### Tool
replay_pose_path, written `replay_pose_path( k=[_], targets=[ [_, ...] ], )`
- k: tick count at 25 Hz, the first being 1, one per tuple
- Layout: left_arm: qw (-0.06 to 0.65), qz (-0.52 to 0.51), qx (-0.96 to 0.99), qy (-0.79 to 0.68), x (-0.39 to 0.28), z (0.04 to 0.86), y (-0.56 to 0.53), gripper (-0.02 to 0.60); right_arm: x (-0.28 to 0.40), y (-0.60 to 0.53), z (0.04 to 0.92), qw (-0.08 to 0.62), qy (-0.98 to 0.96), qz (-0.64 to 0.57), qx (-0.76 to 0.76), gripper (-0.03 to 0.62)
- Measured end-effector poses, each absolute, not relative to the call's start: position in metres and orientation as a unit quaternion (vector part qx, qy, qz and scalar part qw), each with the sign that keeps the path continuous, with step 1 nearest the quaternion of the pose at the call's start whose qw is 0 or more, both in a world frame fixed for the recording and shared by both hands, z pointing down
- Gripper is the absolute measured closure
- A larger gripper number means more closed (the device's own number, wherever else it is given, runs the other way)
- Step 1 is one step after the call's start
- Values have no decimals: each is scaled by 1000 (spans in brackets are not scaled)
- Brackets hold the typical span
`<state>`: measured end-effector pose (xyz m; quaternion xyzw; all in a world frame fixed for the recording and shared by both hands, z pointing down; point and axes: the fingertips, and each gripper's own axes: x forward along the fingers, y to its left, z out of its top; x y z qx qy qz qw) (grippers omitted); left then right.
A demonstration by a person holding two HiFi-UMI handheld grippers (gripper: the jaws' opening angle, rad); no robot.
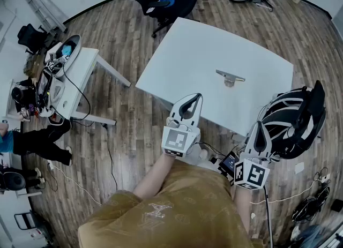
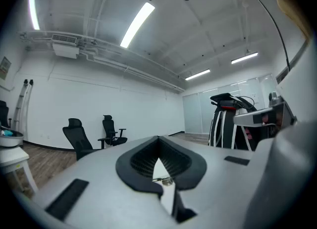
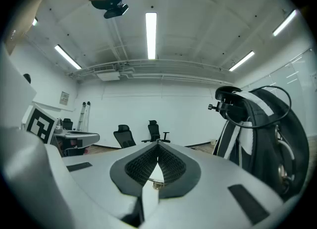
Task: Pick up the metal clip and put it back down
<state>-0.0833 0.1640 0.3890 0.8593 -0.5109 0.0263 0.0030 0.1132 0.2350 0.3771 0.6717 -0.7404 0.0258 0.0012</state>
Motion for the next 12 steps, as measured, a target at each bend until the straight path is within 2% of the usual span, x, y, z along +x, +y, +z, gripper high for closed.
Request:
replay_pose_path(
  k=[12],
  targets=[
    [3,40,867,-497,-85,396,124,577,102,191,383,10,-734,33,678,586]
  ],
)
